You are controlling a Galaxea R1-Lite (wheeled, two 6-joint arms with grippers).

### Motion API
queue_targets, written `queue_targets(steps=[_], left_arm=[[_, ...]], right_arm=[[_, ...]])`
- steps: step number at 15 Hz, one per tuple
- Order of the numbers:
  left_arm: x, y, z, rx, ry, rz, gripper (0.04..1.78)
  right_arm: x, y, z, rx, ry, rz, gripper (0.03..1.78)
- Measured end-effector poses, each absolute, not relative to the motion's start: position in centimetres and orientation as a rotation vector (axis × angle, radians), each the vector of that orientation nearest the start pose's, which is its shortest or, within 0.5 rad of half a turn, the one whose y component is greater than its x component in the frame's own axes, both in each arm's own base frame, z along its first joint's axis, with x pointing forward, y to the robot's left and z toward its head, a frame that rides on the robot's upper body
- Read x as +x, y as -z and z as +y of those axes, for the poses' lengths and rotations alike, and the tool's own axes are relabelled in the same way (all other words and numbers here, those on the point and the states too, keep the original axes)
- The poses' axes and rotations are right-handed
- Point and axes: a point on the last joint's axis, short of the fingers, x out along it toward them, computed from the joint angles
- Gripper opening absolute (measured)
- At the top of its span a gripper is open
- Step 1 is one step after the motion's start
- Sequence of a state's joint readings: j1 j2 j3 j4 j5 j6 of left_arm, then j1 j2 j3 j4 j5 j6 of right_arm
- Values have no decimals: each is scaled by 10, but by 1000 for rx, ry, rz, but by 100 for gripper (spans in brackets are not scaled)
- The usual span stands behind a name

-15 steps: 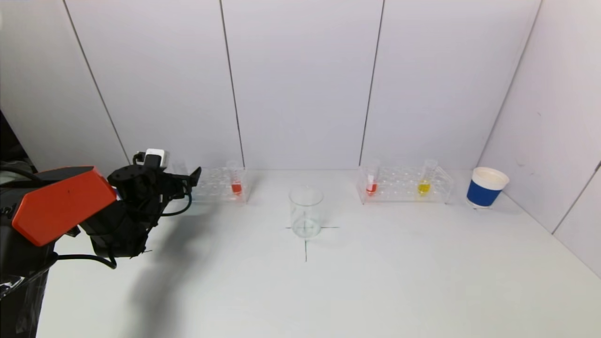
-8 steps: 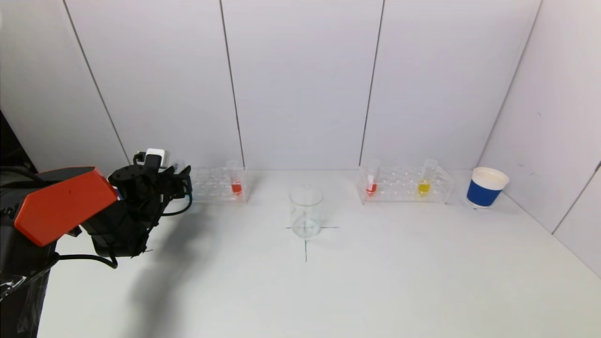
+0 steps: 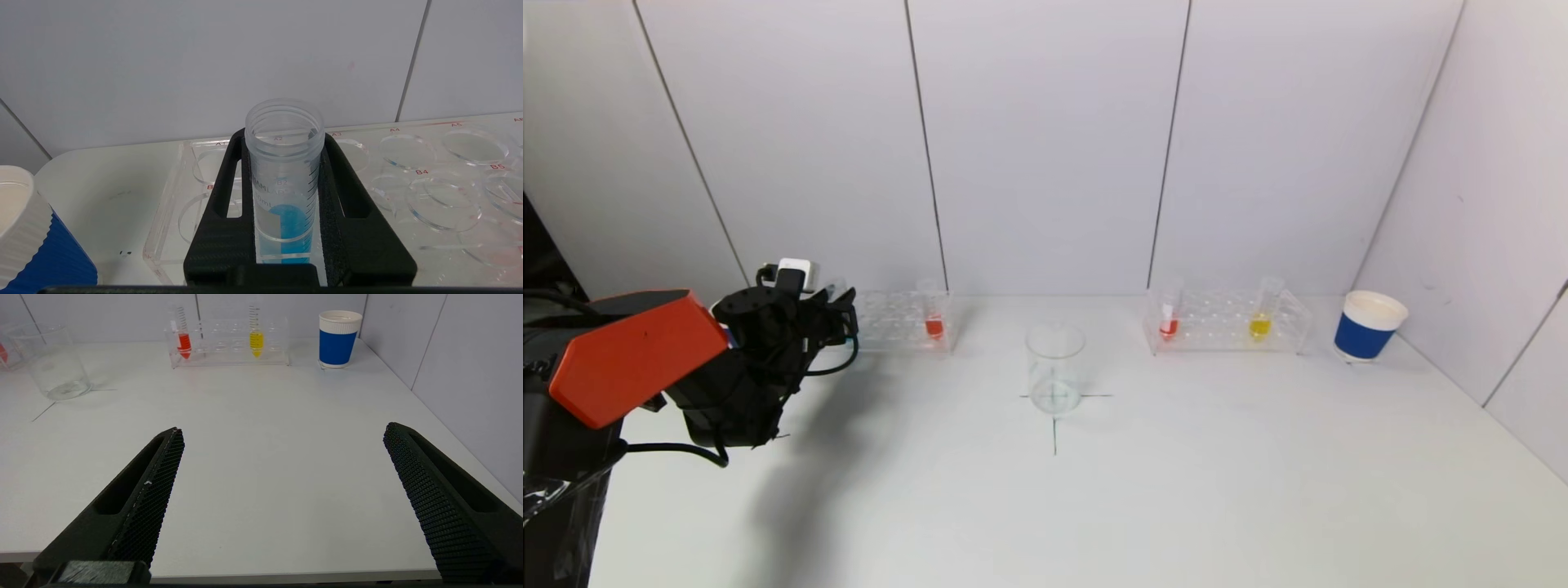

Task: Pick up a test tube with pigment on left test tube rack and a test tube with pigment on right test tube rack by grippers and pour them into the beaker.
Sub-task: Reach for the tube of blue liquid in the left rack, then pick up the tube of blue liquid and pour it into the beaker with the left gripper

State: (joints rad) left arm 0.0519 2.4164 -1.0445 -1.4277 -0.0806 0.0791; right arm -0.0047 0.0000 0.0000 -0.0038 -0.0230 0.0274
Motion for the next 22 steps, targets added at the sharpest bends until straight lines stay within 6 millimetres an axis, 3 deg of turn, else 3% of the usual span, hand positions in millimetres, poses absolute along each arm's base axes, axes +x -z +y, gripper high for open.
queue_targets(steps=[5, 13, 16, 22], left_arm=[[435, -50, 21, 83, 25, -60, 45], [432, -73, 22, 83, 2, -98, 45], [429, -89, 21, 79, 3, -93, 45], [423, -146, 20, 79, 3, -112, 45]], right_arm=[[-23, -76, 0, 27, 28, -5, 177], [-23, -76, 0, 27, 28, -4, 177], [-23, -76, 0, 27, 28, -4, 177], [-23, -76, 0, 27, 28, -4, 177]])
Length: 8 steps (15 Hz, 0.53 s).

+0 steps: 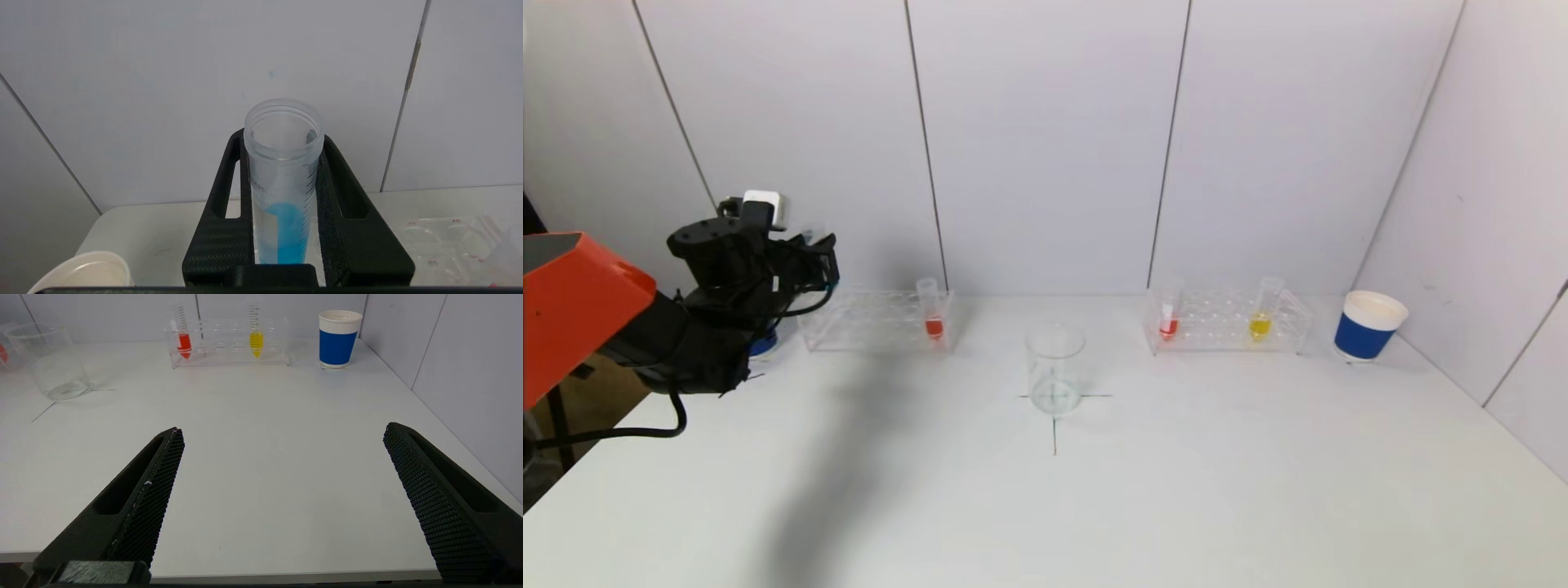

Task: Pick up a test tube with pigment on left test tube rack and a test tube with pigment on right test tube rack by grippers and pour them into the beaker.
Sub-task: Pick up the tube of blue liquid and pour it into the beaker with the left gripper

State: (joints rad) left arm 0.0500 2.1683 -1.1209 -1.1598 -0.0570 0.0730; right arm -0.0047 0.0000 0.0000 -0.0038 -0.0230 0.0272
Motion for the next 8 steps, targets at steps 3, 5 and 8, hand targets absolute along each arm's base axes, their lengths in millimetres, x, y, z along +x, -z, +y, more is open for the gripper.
queue_targets(steps=[3, 5, 8], left_arm=[[419, -179, 12, 75, 23, -108, 45], [416, -200, -1, 73, 53, -100, 45], [410, -230, -23, 70, 104, -88, 45]], right_arm=[[-23, -76, 0, 27, 28, -5, 177], [-23, -76, 0, 27, 28, -5, 177], [-23, -76, 0, 27, 28, -4, 177]])
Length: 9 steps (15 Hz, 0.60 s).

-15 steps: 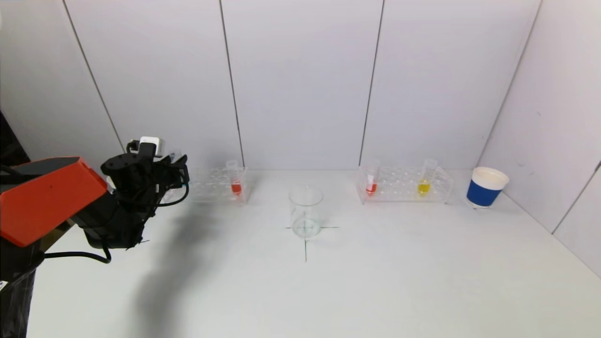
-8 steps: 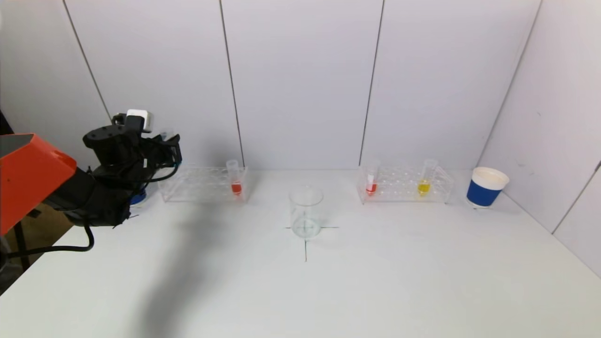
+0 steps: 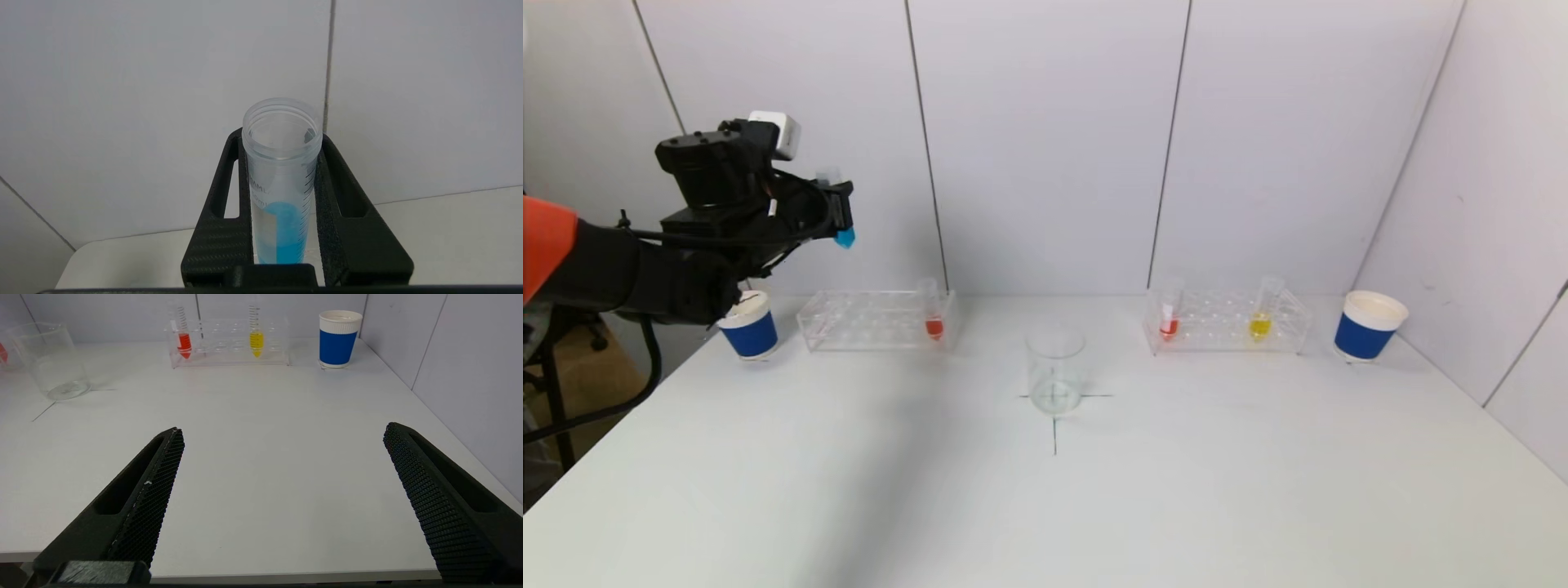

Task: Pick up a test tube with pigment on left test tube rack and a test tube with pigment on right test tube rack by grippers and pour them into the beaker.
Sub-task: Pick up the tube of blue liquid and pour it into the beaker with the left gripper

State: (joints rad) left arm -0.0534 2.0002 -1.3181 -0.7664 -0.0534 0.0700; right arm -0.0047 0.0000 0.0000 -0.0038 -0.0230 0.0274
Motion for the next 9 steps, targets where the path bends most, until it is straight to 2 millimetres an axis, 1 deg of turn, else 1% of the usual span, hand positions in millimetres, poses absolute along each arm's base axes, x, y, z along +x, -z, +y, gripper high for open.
queue_targets(steps=[2, 5, 7, 9], left_arm=[[406, -247, -40, 68, 142, -81, 45], [402, -263, -68, 67, 213, -59, 45], [402, -271, -88, 67, 265, -46, 45], [404, -272, -108, 68, 318, -30, 45]], right_arm=[[-23, -76, 0, 27, 28, -4, 177], [-23, -76, 0, 27, 28, -5, 177], [-23, -76, 0, 27, 28, -5, 177], [-23, -76, 0, 27, 28, -4, 177]])
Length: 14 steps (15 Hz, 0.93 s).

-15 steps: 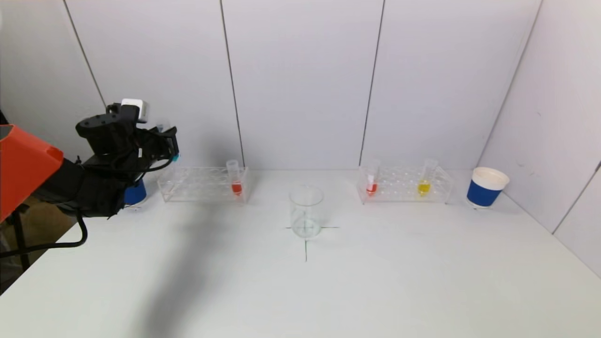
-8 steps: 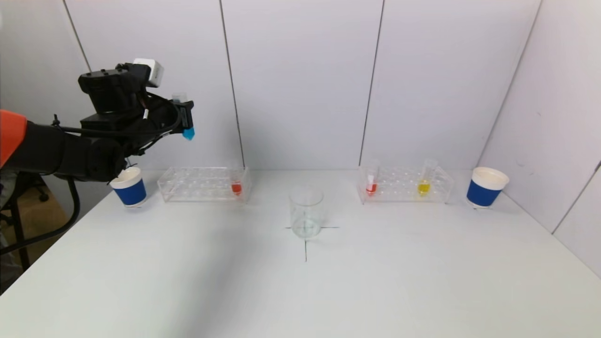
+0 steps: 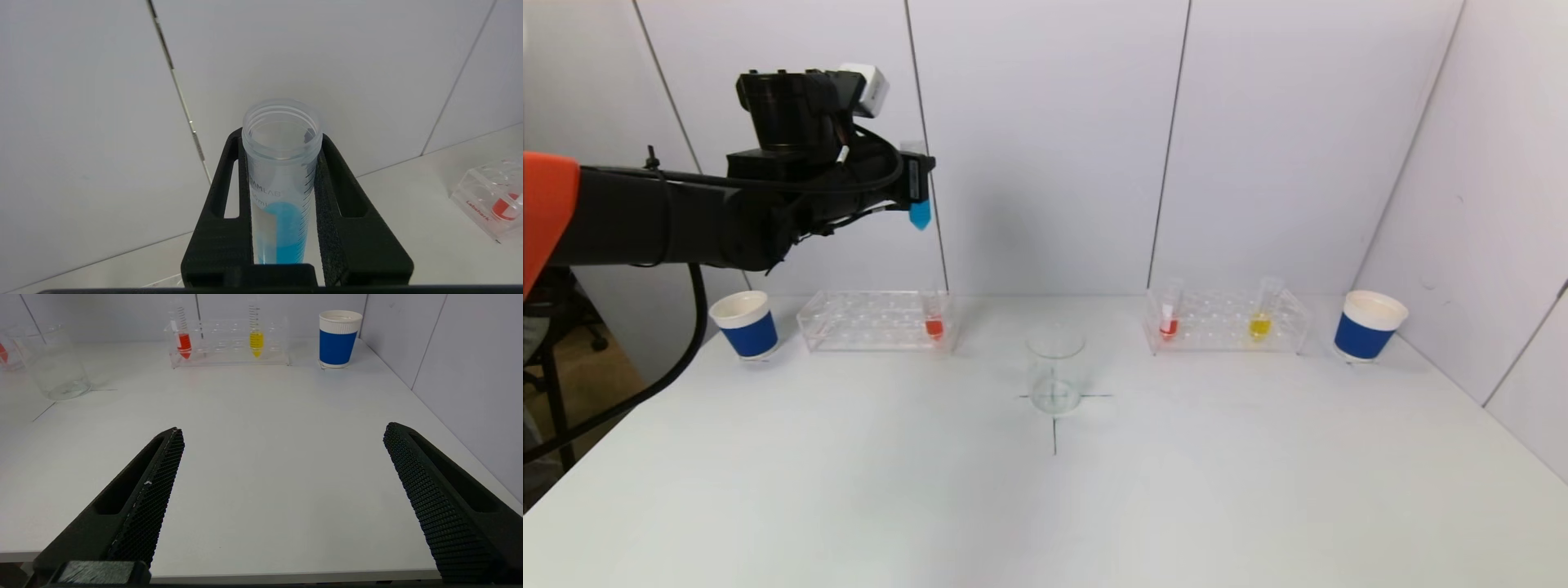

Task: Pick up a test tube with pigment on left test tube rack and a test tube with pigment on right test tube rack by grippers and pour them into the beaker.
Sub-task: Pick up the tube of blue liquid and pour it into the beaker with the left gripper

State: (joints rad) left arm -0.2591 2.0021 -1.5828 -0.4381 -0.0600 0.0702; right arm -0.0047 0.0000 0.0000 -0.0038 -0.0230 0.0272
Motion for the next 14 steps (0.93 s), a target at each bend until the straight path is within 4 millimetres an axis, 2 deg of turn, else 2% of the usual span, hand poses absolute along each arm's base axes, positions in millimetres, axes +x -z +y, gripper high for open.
queue_targets(steps=[4, 6, 11, 14], left_arm=[[415, -260, -143, 77, 442, -20, 45], [421, -250, -154, 82, 543, -7, 45], [432, -231, -170, 149, 757, 20, 45], [438, -219, -175, 255, 877, 33, 45]], right_arm=[[-23, -76, 0, 27, 28, -4, 177], [-23, -76, 0, 27, 28, -4, 177], [-23, -76, 0, 27, 28, -5, 177], [-23, -76, 0, 27, 28, -4, 177]])
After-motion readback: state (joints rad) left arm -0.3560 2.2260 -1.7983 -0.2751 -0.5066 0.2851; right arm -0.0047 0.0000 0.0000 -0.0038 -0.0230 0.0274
